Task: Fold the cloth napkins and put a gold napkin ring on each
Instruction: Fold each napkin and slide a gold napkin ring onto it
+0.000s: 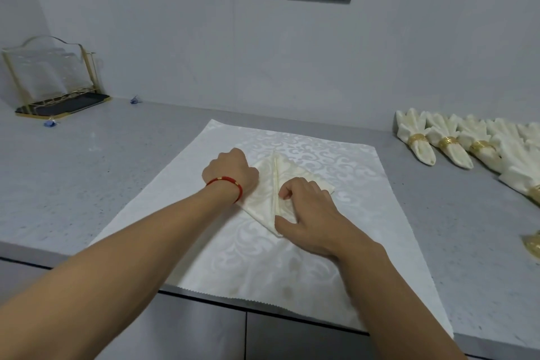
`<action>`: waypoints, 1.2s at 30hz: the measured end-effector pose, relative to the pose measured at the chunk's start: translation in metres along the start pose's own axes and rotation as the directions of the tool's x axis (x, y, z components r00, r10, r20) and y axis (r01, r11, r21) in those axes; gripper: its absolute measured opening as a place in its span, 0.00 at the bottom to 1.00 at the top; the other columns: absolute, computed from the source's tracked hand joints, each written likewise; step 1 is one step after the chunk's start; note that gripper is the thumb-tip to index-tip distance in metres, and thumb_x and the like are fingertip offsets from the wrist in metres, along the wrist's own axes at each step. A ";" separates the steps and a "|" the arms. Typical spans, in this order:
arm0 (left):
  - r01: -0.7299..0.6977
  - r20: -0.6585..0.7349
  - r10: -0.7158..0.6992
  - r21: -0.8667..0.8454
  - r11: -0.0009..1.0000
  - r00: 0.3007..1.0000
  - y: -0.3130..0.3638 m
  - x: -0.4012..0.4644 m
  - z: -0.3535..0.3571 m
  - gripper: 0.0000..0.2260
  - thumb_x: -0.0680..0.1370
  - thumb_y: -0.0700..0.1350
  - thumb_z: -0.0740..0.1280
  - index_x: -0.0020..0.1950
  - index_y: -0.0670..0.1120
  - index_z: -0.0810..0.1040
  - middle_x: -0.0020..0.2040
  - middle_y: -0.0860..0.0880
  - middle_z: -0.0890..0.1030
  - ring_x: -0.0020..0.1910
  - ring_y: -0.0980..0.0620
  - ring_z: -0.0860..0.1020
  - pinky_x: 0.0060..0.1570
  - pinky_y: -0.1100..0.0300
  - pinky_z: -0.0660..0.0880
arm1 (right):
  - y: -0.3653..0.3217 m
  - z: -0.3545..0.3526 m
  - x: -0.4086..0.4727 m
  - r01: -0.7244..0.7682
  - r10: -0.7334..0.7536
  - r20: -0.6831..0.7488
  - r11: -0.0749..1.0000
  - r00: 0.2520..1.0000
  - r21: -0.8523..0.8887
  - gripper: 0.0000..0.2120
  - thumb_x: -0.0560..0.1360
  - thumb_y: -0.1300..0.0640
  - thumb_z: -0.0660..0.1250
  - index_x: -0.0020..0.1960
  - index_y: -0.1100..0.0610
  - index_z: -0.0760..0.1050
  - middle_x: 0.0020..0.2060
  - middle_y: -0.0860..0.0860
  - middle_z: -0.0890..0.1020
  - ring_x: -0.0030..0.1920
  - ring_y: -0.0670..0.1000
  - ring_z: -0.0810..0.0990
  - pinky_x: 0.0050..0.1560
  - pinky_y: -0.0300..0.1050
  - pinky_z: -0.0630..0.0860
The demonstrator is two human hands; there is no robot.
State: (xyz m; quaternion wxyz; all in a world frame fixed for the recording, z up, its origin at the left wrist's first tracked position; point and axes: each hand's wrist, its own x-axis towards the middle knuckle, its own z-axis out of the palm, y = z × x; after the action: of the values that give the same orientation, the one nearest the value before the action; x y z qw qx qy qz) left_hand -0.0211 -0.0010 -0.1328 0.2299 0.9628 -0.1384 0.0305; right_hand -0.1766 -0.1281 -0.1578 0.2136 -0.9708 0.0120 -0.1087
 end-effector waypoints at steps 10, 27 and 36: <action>-0.165 -0.073 0.184 0.212 0.963 0.980 0.010 -0.019 0.000 0.06 0.77 0.45 0.60 0.54 0.47 0.69 0.38 0.50 0.72 0.37 0.47 0.71 0.36 0.55 0.61 | -0.003 0.002 -0.002 0.086 -0.090 -0.022 0.987 0.996 -0.134 0.17 0.80 0.41 0.60 0.67 0.40 0.73 0.60 0.40 0.72 0.60 0.46 0.68 0.62 0.50 0.64; -0.242 -0.136 0.281 0.243 0.939 0.950 0.004 -0.044 0.044 0.25 0.74 0.65 0.55 0.61 0.49 0.70 0.58 0.48 0.71 0.56 0.43 0.69 0.53 0.45 0.67 | 0.018 -0.009 0.150 -0.232 0.232 0.030 0.972 0.972 -0.024 0.14 0.82 0.54 0.61 0.64 0.51 0.80 0.62 0.50 0.81 0.64 0.55 0.77 0.64 0.51 0.74; -0.377 -0.382 0.363 0.041 0.926 0.850 0.003 -0.045 0.031 0.13 0.72 0.56 0.57 0.47 0.50 0.73 0.44 0.52 0.73 0.44 0.47 0.70 0.44 0.49 0.66 | 0.043 -0.037 0.158 -0.383 0.384 0.023 0.923 0.923 -0.042 0.02 0.72 0.59 0.74 0.41 0.54 0.84 0.42 0.49 0.85 0.45 0.51 0.83 0.36 0.39 0.74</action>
State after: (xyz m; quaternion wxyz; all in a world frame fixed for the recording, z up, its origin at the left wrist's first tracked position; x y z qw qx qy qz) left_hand -0.0656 -0.0064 -0.1648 0.2594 0.8892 -0.2738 0.2590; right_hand -0.0294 -0.1929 -0.1106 0.2133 -0.9550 0.2002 -0.0498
